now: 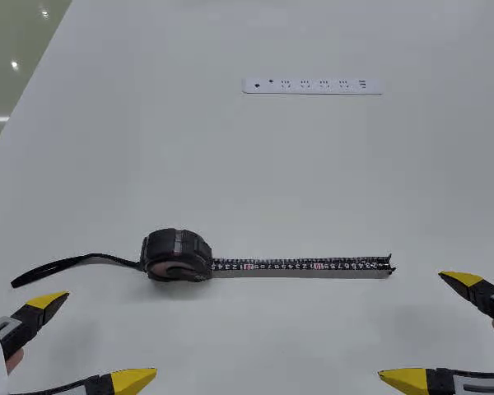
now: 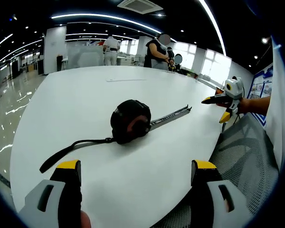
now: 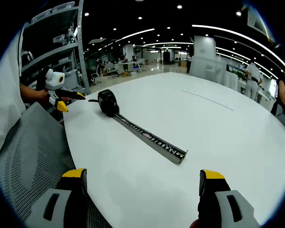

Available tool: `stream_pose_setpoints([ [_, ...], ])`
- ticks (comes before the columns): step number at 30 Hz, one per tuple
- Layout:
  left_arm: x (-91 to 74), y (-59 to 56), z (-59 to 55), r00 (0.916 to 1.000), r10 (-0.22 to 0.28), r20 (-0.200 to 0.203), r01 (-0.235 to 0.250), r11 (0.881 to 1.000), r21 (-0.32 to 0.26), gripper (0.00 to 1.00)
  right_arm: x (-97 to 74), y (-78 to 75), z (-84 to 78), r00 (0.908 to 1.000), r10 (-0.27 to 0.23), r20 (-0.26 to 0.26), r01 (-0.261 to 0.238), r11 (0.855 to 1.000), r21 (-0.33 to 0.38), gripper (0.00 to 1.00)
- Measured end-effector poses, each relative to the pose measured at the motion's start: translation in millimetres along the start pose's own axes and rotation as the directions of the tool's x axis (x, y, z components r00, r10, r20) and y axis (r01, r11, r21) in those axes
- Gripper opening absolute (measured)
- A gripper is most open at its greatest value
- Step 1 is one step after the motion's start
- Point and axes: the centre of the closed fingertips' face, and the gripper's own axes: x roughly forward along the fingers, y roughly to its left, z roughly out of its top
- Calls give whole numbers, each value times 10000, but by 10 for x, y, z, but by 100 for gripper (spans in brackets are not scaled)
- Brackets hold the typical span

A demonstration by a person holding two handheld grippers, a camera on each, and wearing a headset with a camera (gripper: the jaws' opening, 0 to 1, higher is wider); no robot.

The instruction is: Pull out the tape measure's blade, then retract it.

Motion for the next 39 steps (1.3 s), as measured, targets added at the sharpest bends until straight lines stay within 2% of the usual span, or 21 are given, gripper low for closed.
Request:
stream_pose_setpoints([
  [9, 10, -34, 11, 9999, -22, 121, 22, 10000, -20, 99, -40, 16, -90, 9999, -42, -140, 44, 9999, 127, 99],
  [22, 20, -73, 50, 9998, -158, 99, 156, 9997, 190, 98, -29, 24, -72, 10000, -18, -86, 19, 9999, 147, 99],
  [39, 32, -106, 91, 9996, -248, 164, 245, 9996, 141, 98, -24, 12, -59, 10000, 17, -34, -16, 9998, 187, 99],
])
